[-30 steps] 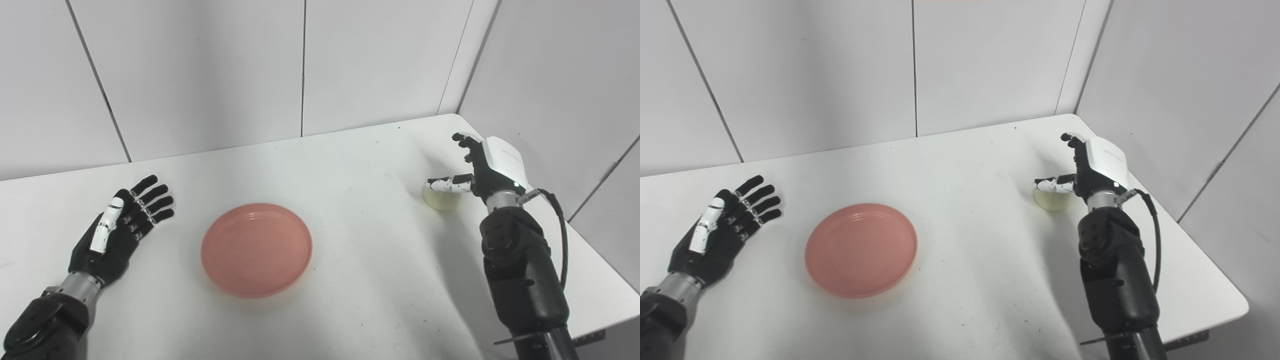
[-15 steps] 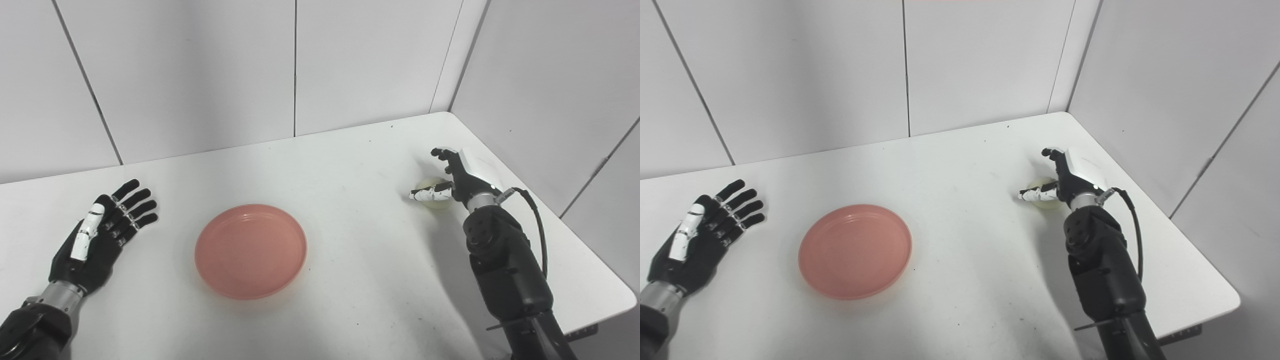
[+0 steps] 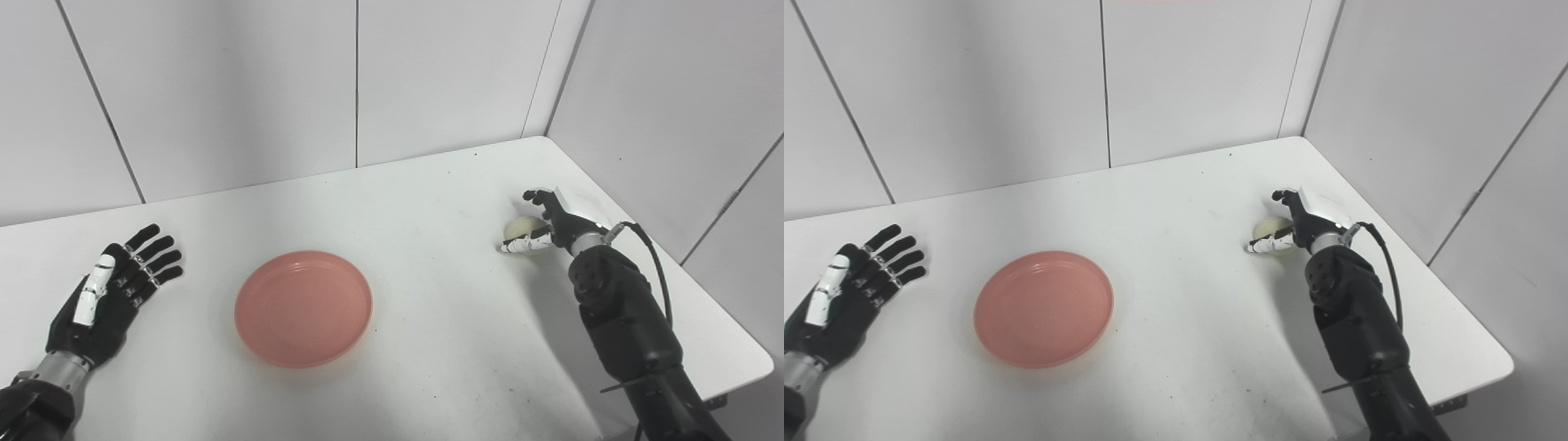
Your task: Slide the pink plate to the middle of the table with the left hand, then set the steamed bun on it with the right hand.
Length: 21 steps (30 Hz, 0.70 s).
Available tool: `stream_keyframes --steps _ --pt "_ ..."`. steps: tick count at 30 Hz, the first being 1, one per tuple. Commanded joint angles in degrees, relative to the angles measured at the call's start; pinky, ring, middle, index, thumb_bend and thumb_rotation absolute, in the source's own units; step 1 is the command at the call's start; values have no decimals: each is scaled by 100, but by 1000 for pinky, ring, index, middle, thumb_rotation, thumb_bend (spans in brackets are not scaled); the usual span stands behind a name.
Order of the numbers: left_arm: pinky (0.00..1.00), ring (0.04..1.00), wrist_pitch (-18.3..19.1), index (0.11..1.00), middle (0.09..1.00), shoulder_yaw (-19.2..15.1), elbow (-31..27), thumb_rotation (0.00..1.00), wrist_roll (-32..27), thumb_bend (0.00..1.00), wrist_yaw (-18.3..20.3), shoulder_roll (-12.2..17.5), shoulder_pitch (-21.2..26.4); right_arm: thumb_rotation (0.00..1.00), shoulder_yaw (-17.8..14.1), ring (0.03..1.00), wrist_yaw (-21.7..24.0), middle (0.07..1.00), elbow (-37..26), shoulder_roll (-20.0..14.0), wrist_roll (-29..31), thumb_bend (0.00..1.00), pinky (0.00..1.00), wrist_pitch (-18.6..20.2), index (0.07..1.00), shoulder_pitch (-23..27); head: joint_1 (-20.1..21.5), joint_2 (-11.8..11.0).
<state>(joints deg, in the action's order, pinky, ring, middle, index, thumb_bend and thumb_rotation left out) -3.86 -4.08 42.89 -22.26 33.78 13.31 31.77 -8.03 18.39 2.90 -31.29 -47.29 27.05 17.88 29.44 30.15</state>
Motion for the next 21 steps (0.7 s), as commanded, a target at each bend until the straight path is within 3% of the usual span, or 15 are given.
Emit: stream_keyframes --steps 1,9,21 --pt "792 820 731 834 844 102 274 801 195 485 -152 50 -528 325 -18 757 -1 828 -95 -229 -56 830 647 -15 792 175 -5 12" --pt "801 823 861 835 844 105 80 813 183 472 -174 52 -584 345 -11 799 237 834 -95 -383 -178 831 695 -13 788 167 4 62" --pt "805 826 889 836 847 117 15 797 186 483 -155 72 -605 313 -64 758 404 806 -6 -360 -237 827 670 -14 781 258 -4 100"
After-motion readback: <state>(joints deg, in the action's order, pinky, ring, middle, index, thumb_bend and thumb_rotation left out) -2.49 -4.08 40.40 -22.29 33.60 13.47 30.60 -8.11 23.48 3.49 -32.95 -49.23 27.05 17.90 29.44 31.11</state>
